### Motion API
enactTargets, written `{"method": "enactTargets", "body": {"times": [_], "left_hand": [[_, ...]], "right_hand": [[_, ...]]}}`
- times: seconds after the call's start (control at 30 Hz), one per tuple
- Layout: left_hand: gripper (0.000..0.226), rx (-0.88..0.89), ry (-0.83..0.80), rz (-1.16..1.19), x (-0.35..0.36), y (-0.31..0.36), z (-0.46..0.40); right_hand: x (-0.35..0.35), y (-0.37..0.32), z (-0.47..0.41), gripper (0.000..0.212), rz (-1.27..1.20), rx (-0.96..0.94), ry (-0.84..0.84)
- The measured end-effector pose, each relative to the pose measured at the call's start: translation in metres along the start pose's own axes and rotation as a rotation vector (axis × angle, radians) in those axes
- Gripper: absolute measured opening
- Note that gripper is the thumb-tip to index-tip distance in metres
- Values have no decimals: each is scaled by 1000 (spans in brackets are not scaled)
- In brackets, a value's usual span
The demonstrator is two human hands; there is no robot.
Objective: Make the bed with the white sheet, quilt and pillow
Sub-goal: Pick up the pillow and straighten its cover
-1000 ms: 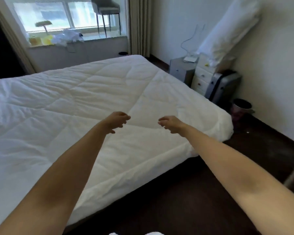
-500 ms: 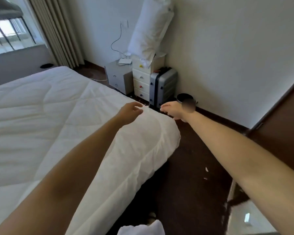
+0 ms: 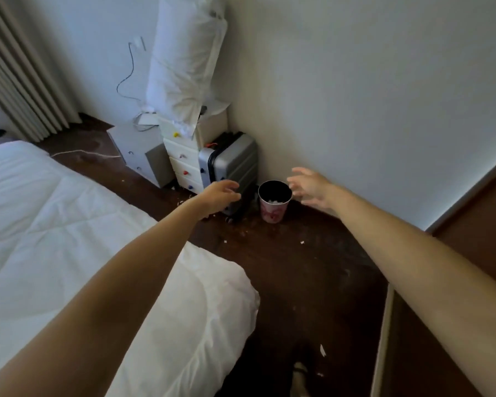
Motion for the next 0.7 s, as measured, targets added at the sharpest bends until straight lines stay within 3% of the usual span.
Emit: {"method": "enactTargets", "body": {"times": [0.27,0.5,0.7], "left_hand": [[52,-109,108,5,-47,48,-139],[52,-93,312,18,-161,71,-253],[56,-111,444,84,-255,78,-362]], "right_hand": [[-58,-89,-171,43,33,-7,-212],[-38,-212,-315,41,49,-179,-315],[-33,-303,-432,38,52,-254,-291]]}}
Point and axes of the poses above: each hand's wrist, its own z-axis away from the middle knuckle, its own x-axis out of the palm, y = z × x, the point moved 3 cm from there along -z, towards the middle knuckle, and after that the axes turned 4 degrees about -y, right-handed, at the moved point
